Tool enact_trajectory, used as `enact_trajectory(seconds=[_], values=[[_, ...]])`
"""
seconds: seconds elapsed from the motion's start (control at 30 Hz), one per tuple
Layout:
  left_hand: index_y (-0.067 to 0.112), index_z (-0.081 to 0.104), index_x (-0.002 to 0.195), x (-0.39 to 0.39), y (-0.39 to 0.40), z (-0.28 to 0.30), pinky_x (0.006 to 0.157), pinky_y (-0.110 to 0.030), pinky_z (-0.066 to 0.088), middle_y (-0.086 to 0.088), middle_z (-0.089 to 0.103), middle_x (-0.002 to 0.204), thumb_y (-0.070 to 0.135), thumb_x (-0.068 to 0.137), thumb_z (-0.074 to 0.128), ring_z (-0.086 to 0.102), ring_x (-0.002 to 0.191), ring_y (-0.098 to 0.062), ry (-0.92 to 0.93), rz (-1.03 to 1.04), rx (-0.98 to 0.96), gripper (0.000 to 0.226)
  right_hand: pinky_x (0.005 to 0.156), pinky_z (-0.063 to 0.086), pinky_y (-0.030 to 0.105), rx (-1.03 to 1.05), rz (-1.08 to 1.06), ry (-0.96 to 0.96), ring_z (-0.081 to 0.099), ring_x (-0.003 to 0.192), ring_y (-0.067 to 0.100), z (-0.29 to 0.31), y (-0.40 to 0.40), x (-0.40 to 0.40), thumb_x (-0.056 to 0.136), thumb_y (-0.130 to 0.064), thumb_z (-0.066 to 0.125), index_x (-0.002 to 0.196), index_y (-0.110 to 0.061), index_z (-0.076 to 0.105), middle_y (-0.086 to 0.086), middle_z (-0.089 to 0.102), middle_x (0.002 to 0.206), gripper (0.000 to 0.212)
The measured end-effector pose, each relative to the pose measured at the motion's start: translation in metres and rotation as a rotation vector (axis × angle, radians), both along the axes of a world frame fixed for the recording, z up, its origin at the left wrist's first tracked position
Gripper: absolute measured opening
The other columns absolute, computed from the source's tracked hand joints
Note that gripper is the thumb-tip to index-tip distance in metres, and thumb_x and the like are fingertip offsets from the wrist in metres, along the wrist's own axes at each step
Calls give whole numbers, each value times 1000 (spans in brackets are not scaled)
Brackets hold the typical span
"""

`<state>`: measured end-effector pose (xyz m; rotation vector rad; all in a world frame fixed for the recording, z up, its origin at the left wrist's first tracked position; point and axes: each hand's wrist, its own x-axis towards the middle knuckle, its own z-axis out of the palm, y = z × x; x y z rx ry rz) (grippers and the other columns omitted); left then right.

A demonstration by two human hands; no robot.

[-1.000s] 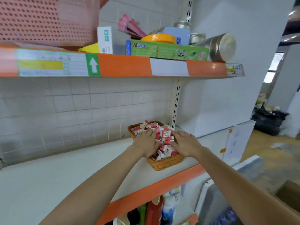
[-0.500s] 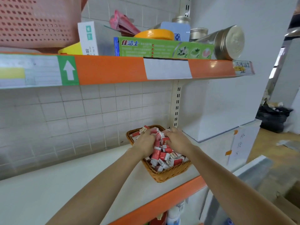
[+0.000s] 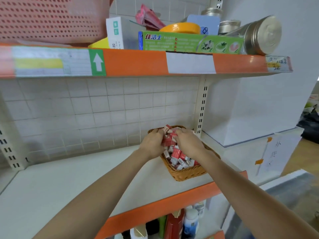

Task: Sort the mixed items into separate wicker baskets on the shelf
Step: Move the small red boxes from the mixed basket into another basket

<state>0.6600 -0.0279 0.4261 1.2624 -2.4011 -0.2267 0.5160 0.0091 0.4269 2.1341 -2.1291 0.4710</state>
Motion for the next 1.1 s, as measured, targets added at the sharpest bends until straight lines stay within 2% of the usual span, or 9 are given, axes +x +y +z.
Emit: enact_trajectory(seconds=[0.13,0.23,0.4,0.57,0.73,0.93,1.1], values=[[5,52,117,35,16,-7,89,-35,43,-14,53,119,8,90,55,53,108,-32,36,35,32,27,96,42,38,32,38,25,44,129,32,-9,2,31,102,-12,39,140,-4,37,16,41,145,39],[6,54,109,64,24,-12,85,-33,43,-12,54,110,10,90,57,53,103,-30,31,66,40,19,94,43,41,42,68,14,49,122,36,-13,6,58,103,-14,35,133,-3,44,16,46,138,33],[6,55,109,120,35,-10,83,-31,43,-10,54,107,17,92,59,54,99,-28,48,115,47,20,89,42,39,44,141,-23,50,117,35,-12,9,110,104,-21,34,123,-1,49,18,51,127,31],[7,58,103,204,44,-14,72,-25,38,-5,54,97,30,91,64,49,86,-21,100,186,67,26,84,42,39,74,193,-78,53,110,37,-14,18,187,105,-24,32,117,-1,51,20,55,122,33],[6,59,103,287,54,-12,72,-26,39,-10,59,100,28,92,63,55,93,-28,91,242,77,25,79,40,38,80,237,-119,53,108,36,-17,25,262,105,-24,32,114,-1,51,20,57,120,31],[6,60,100,355,61,-10,70,-25,37,-12,61,97,28,90,64,57,93,-29,109,291,89,25,71,37,36,104,258,-174,55,100,35,-22,30,334,105,-27,31,113,-4,52,19,60,112,33],[5,60,102,394,59,-3,76,-28,44,-11,60,100,21,90,64,58,94,-29,97,321,67,20,67,35,33,116,298,-223,56,95,35,-17,18,370,104,-27,34,107,-4,52,18,61,107,29]])
